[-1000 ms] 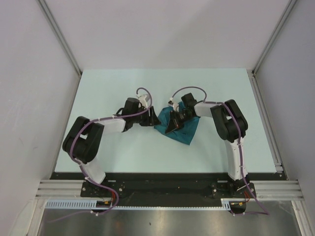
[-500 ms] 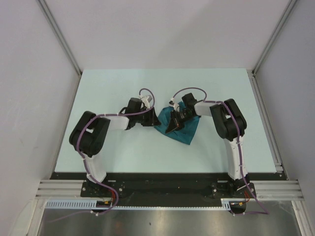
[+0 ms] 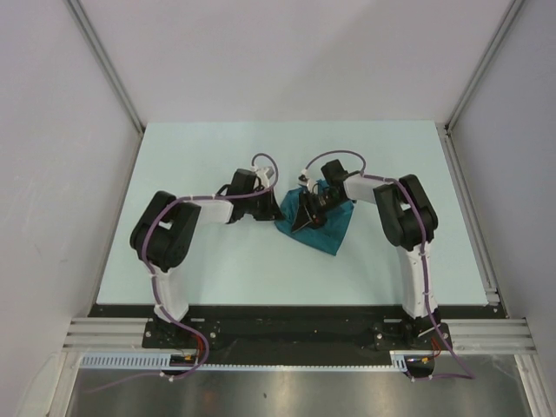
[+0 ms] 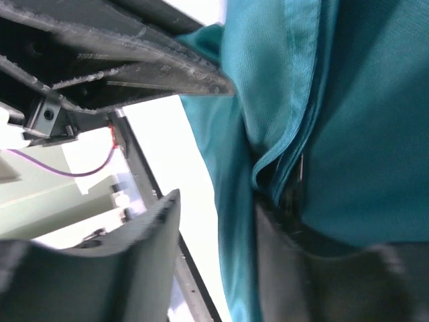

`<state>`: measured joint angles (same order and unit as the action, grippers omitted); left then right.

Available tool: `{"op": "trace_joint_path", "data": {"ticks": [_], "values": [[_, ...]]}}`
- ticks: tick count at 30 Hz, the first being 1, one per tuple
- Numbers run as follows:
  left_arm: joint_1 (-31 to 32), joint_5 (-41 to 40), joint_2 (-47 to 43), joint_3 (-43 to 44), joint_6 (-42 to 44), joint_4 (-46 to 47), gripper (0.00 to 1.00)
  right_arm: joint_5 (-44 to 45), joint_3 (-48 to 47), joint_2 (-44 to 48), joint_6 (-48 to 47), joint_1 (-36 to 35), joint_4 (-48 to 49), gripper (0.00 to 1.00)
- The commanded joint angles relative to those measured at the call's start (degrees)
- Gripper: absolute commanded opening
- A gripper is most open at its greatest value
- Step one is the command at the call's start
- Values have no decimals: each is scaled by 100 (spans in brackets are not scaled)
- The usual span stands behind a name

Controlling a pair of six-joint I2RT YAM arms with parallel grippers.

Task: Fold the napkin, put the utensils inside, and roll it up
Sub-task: Roll the napkin with the utensil

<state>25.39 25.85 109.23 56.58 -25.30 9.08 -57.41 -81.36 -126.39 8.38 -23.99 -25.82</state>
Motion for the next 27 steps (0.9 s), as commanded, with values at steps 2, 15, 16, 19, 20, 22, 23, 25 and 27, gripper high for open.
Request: {"op": "trace_joint_path", "data": {"ticks": [2, 15, 16, 19, 20, 22, 23, 25, 27], "values": [[28, -159, 212, 503, 148, -696, 0, 1160, -125, 763, -460, 105, -511, 61], [37, -229, 459, 1056, 297, -1716, 0, 4867, 2580, 4270, -1268, -1237, 1507, 78], [37, -264, 476, 1083, 315, -1821, 0, 5175, 2729, 4411, -1295, -1414, 1693, 78], [37, -273, 529, 1215, 324, -1997, 0, 6256, 3240, 4474, -1479, -2082, 2343, 78], [37, -290, 564, 1250, 324, -2050, 0, 6694, 3345, 4404, -1558, -2406, 2502, 77], [37, -308, 591, 1347, 315, -2217, 0, 7127, 3451, 4290, -1760, -2706, 2863, 76], [37, -308, 591, 1365, 298, -2226, 0, 7486, 3434, 4106, -1831, -2908, 2985, 76], [37, -317, 573, 1365, 262, -2270, 0, 7726, 3408, 3912, -2041, -3059, 3100, 75], [37, -317, 547, 1356, 245, -2297, 0, 7885, 3373, 3649, -2147, -3190, 3276, 74]]}}
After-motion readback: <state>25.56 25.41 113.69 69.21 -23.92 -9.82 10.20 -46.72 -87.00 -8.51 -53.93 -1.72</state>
